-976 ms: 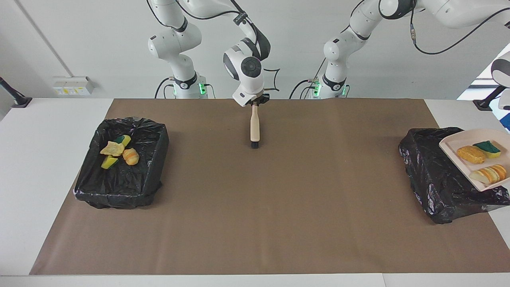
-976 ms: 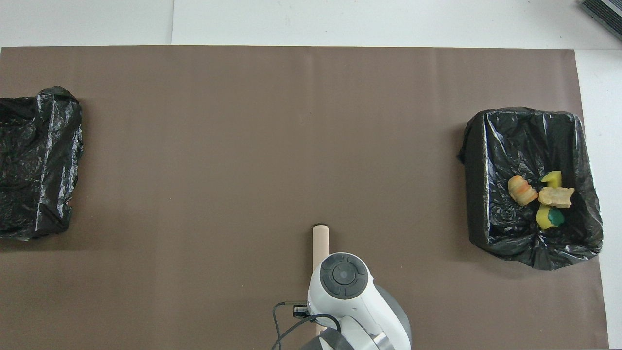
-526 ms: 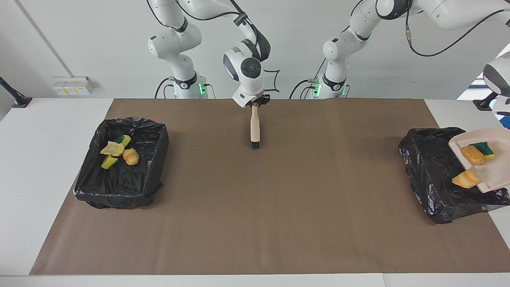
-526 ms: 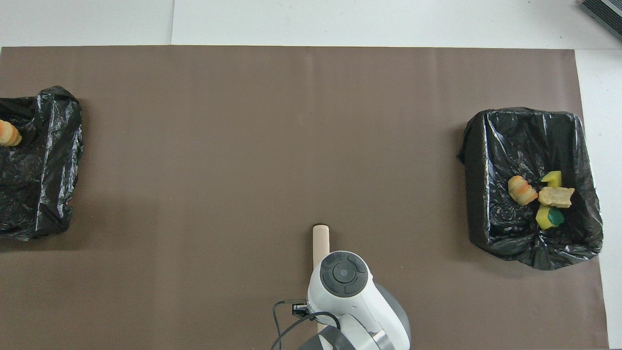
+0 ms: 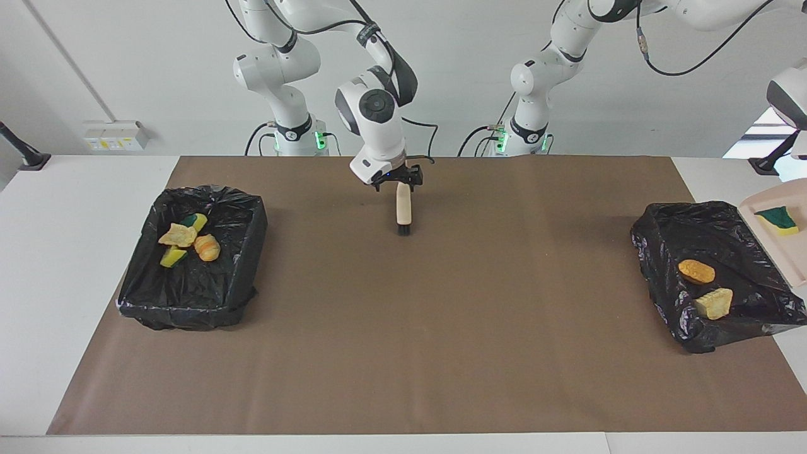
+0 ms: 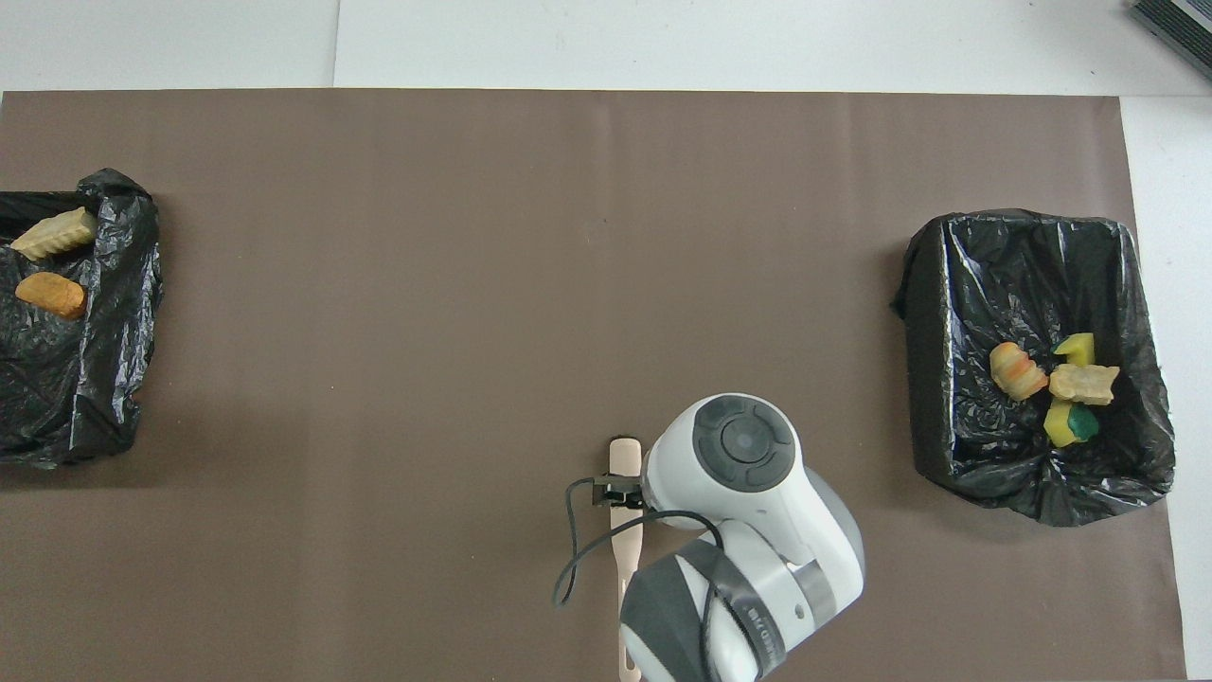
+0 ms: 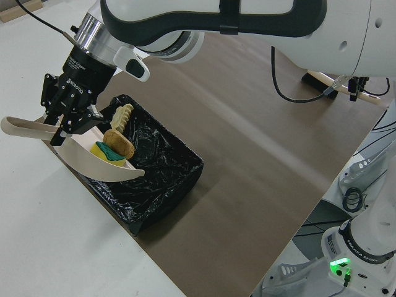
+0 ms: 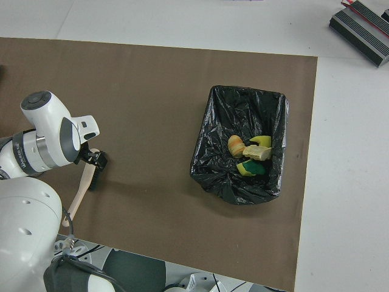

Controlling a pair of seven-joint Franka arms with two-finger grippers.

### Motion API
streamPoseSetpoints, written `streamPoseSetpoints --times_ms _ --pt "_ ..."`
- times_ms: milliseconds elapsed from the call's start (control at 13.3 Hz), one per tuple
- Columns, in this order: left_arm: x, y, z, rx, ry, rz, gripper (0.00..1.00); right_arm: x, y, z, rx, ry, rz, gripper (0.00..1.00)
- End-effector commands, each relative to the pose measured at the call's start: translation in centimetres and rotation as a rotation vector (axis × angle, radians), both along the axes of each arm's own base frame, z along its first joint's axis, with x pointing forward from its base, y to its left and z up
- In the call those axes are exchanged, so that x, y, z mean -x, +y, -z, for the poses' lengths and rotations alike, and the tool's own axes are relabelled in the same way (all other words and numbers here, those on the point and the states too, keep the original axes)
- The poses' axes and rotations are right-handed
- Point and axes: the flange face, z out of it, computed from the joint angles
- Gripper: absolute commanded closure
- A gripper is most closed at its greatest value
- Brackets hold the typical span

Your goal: Sweep and dump trash in bin

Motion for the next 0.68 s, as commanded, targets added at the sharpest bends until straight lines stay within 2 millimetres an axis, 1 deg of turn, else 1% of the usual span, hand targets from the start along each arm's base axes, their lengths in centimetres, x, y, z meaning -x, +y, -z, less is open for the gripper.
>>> streamPoseSetpoints --times_ms 0,75,225,300,375,451,526,601 --pt "0.4 -1.0 -1.3 -0.02 0.002 -0.027 1.0 -4.4 -4.2 -2.5 0.035 -0.088 -0.032 0.0" --pt "-0.1 -2.8 -1.1 -0.015 0.015 -0.017 1.0 -5.7 -5.8 -3.6 0.06 -0.121 -0.05 0.0" --pt "-1.1 -5.4 -1.4 -0.039 0.023 0.019 1.0 -8.0 -8.9 -6.6 0.105 -0.156 -0.061 0.0" --pt "-1.4 -6.2 -1.6 -0.08 0.037 0.035 1.0 -8.9 -10.2 -8.2 0.11 -0.156 -0.046 0.0" --pt "-1.6 -7.2 -1.9 -0.144 0.047 0.025 1.0 -9.8 -12.0 -9.7 0.116 -0.156 -0.036 0.0" --pt "-1.5 -8.0 -2.3 -0.179 0.02 -0.006 1.0 -10.2 -13.2 -11.4 0.118 -0.159 -0.04 0.0" --pt "-0.9 -8.5 -2.7 -0.211 0.009 -0.054 1.0 -10.4 -14.0 -13.4 0.12 -0.159 -0.047 0.0" --pt "-0.7 -9.1 -2.7 -0.247 0.005 -0.079 1.0 -10.4 -15.0 -15.2 0.123 -0.159 -0.043 0.0"
